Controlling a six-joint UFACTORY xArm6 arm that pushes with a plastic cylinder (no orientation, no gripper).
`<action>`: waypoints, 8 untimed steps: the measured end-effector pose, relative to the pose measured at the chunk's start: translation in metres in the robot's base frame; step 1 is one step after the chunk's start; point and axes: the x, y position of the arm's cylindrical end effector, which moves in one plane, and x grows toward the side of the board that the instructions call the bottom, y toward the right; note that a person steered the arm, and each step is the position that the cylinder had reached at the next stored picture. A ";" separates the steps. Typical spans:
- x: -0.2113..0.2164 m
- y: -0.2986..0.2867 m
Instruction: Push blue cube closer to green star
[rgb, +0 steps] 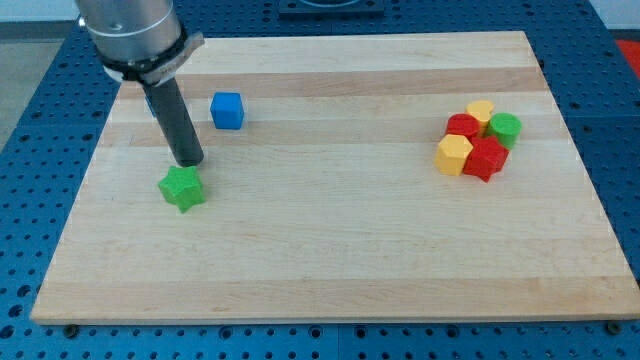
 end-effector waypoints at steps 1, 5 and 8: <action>-0.051 -0.001; -0.137 0.028; -0.087 0.028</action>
